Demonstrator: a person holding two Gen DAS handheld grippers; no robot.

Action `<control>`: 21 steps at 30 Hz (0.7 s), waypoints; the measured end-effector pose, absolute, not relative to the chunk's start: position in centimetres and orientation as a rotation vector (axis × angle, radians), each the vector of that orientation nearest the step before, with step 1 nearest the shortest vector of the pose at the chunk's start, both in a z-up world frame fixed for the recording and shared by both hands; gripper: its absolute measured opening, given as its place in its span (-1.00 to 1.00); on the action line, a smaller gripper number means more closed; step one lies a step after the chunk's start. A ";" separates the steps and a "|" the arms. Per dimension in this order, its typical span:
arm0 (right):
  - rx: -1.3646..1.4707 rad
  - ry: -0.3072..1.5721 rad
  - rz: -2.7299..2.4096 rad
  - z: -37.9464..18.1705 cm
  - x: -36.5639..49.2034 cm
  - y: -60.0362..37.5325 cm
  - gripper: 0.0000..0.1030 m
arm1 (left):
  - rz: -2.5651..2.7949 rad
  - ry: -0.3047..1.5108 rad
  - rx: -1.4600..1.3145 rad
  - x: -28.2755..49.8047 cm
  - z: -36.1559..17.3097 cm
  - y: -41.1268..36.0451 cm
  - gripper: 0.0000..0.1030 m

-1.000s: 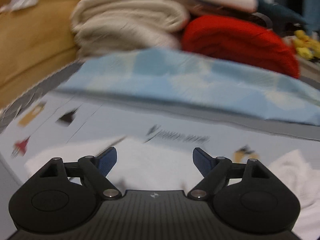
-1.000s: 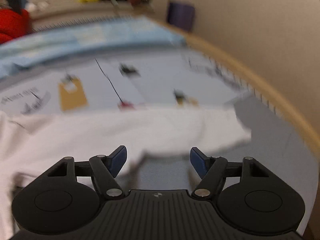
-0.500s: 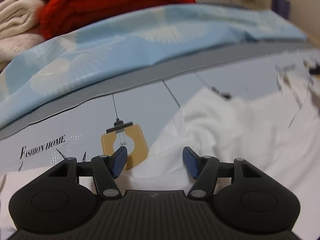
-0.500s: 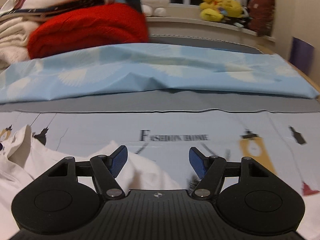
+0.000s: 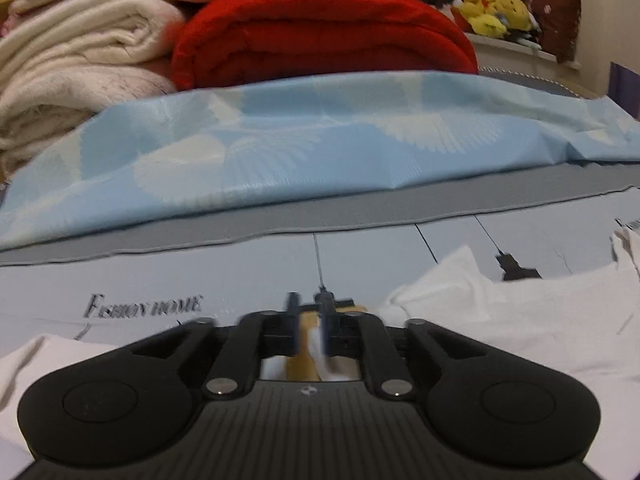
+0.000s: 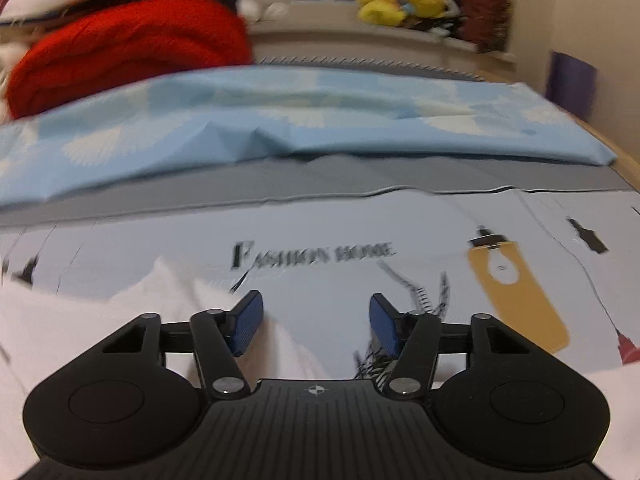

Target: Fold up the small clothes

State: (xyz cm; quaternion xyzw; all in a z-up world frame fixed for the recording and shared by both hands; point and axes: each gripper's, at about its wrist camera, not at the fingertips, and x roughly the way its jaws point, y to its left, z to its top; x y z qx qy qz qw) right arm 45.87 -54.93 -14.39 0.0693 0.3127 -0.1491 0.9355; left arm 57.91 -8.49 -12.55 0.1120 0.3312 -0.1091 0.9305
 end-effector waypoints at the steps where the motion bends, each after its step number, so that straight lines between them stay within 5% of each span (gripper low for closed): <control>1: 0.159 0.610 -0.298 -14.1 45.6 -55.1 0.10 | -0.224 0.670 0.227 57.8 -12.5 -8.6 0.20; 2: 0.171 0.582 -0.278 -13.7 45.4 -55.1 0.02 | -0.210 0.659 0.233 57.7 -12.6 -8.7 0.71; 3: 0.171 0.566 -0.239 -13.4 45.4 -54.9 -0.04 | -0.181 0.643 0.256 57.6 -12.8 -9.1 0.78; 5: 0.152 0.593 -0.149 -13.4 45.9 -54.0 -0.29 | -0.165 0.635 0.320 57.7 -13.4 -9.8 0.78; 10: -0.069 0.698 -0.166 -16.2 48.7 -50.4 -0.33 | -0.082 0.636 0.327 57.8 -13.3 -8.3 0.79; 14: 0.016 0.672 -0.359 -15.5 49.4 -51.7 -0.15 | 0.012 0.614 0.225 56.5 -10.8 -1.8 0.84; 16: 0.113 0.606 -0.343 -14.0 46.9 -52.3 -0.09 | 0.054 0.613 0.190 55.2 -9.9 2.5 1.00; 21: 0.196 0.603 -0.263 -10.8 37.2 -51.2 0.04 | 0.126 0.679 0.225 50.7 -9.6 12.6 0.99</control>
